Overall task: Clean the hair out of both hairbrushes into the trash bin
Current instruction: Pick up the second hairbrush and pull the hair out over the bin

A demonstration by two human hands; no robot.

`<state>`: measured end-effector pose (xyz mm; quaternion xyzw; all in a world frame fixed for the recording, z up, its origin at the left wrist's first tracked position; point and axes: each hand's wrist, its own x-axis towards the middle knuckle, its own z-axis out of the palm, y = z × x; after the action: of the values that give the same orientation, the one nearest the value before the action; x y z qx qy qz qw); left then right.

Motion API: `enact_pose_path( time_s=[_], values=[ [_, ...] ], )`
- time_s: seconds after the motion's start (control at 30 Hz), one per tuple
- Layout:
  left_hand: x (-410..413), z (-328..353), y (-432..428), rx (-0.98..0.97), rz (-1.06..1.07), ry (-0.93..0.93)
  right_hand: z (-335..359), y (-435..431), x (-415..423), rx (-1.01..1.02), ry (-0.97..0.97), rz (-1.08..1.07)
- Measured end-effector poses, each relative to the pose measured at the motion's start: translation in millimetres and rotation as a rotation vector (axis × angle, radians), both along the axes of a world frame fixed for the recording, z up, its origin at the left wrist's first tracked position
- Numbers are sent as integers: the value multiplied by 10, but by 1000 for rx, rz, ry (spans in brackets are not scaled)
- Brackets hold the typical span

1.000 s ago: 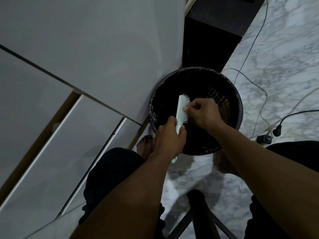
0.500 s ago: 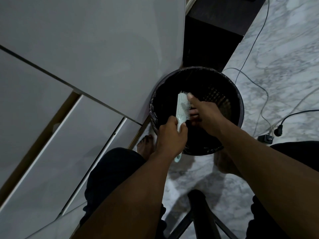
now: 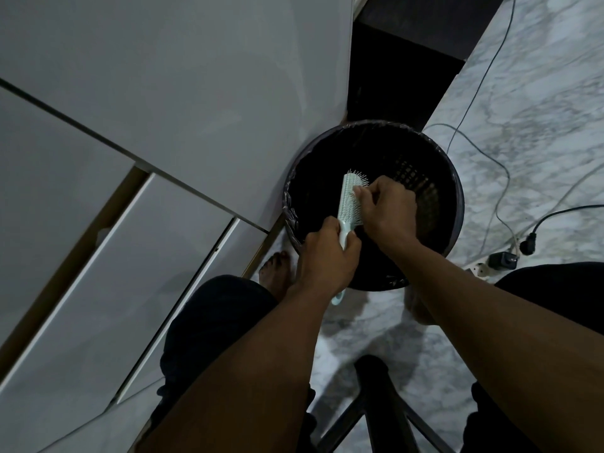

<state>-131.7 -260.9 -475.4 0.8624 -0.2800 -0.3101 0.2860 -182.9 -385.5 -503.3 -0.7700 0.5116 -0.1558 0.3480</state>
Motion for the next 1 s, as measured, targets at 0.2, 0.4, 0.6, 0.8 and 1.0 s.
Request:
enact_pose_path(
  time_s=[0.2,0.4,0.6,0.8,1.0],
  values=[
    [15,-29,-2,-20,72,16,-12,-127,14,369,-220,-382],
    [-6,-32,-19,-45,71,62,35,-103,29,948,-413,-218],
    [-1,-31,-52,-71,79,79,-8,-117,74,728,-432,-342],
    [-20,-38,-56,-90,63,108,-72,-110,33,309,-149,-234],
    [23,-43,-48,-80,132,87,-87,-185,-26,262,-102,-300]
  ],
)
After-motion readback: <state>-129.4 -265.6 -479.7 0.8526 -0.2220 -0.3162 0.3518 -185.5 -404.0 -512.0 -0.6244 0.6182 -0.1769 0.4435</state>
